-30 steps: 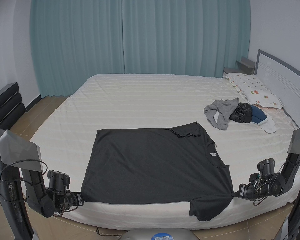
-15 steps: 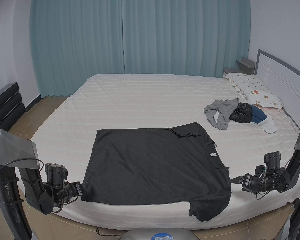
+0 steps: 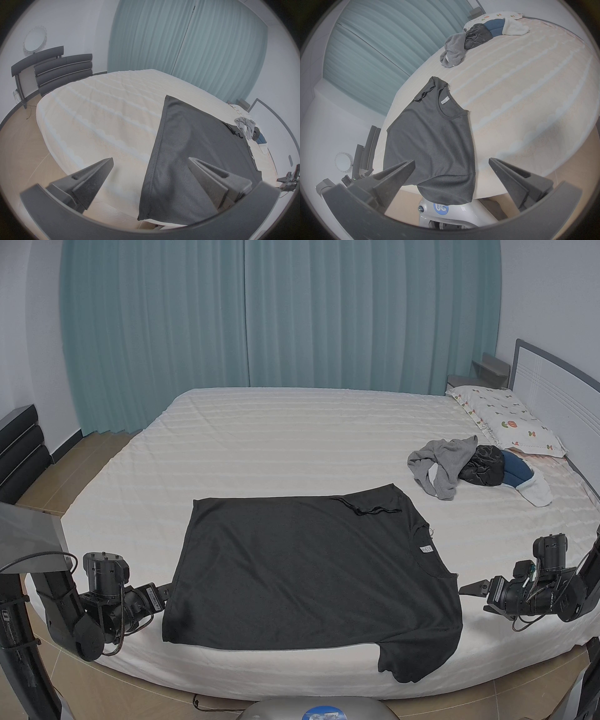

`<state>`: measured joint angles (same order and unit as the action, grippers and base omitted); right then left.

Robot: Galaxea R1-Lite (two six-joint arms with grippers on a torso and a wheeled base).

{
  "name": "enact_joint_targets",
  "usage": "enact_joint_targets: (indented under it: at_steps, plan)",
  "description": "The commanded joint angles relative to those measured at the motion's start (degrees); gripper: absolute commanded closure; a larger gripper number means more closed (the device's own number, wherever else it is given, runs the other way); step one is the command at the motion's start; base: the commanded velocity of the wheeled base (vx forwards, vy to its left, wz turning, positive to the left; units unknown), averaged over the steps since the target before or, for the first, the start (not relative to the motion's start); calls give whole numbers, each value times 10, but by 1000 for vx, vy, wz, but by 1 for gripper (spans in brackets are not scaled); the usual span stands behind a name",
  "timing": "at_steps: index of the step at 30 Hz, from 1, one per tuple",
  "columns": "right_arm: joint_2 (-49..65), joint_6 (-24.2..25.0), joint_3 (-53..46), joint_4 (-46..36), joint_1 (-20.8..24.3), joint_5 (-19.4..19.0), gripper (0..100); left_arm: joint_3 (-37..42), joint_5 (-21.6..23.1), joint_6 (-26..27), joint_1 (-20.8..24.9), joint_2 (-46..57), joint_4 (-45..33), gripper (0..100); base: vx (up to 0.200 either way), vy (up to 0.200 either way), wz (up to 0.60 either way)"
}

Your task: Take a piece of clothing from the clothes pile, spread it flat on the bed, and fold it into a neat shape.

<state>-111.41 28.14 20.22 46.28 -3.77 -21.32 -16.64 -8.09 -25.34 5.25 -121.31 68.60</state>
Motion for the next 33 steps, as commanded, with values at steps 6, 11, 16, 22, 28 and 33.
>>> enact_joint_targets:
  at_steps: [6, 11, 16, 22, 28, 33]
  plan:
    - [3, 0, -1, 0, 3, 0, 0, -13, 0, -10, -10, 4, 0, 0, 167, 0, 0]
    - [0, 1, -2, 0, 7, 0, 0, -13, 2, -11, -9, 3, 0, 0, 160, 0, 0]
    - [-2, 1, -2, 0, 8, -1, 0, -14, 1, -11, -9, 1, 6, 0, 0, 0, 0]
    - [-3, 1, -3, 0, 10, -1, 0, -12, -3, -11, -9, -7, 41, 0, 0, 0, 0]
    - [-4, 1, -1, 0, 9, -1, 0, -13, -4, -10, -9, -20, 45, 0, 0, 0, 0]
    - [-4, 1, -1, 0, 10, -2, 0, -12, -6, -11, -9, -22, 44, 0, 0, 80, 0]
